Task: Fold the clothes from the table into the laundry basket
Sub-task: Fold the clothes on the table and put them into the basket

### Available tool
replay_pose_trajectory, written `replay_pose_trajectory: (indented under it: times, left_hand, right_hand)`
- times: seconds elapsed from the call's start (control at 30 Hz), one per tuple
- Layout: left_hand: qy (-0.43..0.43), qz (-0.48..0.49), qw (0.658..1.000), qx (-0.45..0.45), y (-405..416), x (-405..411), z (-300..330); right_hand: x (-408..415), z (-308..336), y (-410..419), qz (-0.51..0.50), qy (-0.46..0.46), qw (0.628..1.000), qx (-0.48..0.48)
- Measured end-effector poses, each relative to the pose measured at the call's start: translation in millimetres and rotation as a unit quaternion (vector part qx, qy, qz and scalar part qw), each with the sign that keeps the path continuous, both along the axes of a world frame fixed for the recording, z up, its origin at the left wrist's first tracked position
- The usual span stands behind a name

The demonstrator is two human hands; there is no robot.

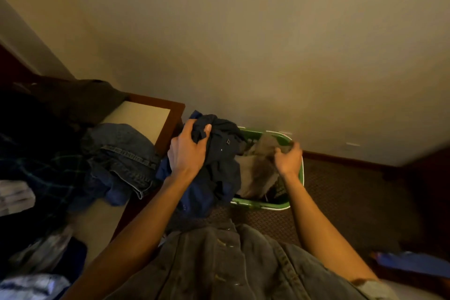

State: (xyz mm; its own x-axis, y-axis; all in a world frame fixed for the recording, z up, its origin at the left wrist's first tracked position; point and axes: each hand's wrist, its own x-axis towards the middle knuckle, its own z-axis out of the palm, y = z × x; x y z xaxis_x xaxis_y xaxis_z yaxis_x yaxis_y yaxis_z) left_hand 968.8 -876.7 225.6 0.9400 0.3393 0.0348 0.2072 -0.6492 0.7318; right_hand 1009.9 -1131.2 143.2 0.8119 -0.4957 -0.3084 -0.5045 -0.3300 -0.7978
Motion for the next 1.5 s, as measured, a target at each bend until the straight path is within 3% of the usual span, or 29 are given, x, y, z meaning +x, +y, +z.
replay_pose_trajectory:
  times: [0.1, 0.33, 0.57, 0.83, 1.0, 1.17, 1.37, 1.5]
  left_hand:
    - [0.033, -0.007, 0.999, -0.010, -9.3, 12.9, -5.7]
    - [0.022, -0.060, 0.998, -0.024, -38.2, 48.8, 2.4]
    - [-0.062, -0.138, 0.983, -0.107, -74.8, 85.3, 45.3]
    - [0.116, -0.306, 0.943, -0.065, -68.7, 70.8, -15.2]
    - [0.182, -0.267, 0.945, -0.058, -21.4, 16.0, -52.1]
    - [0.198, -0.152, 0.965, -0.084, 49.2, -41.2, -56.1]
    - [0.095, 0.040, 0.989, -0.107, 116.6, -116.2, -42.2]
    - [-0.011, 0.194, 0.981, 0.004, 165.4, -175.1, -40.4]
  right_hand:
    - [-1.4, -3.7, 0.7, -0.010, -0.018, 1.000, 0.008]
    - [5.7, 12.5, -1.4, 0.007, -0.100, 0.995, 0.025]
    - [11.3, 45.3, -8.1, -0.019, -0.179, 0.983, 0.034]
    - [-4.4, 57.7, 13.3, 0.014, -0.220, 0.975, -0.007]
    - [-16.9, 37.2, 47.3, 0.058, -0.177, 0.982, 0.025]
    - [-36.2, 23.0, 110.8, 0.165, -0.117, 0.976, 0.085]
    - [-62.4, 34.9, 198.5, 0.331, -0.129, 0.932, 0.070]
    - [-82.8, 39.4, 260.1, 0.428, -0.113, 0.895, 0.062]
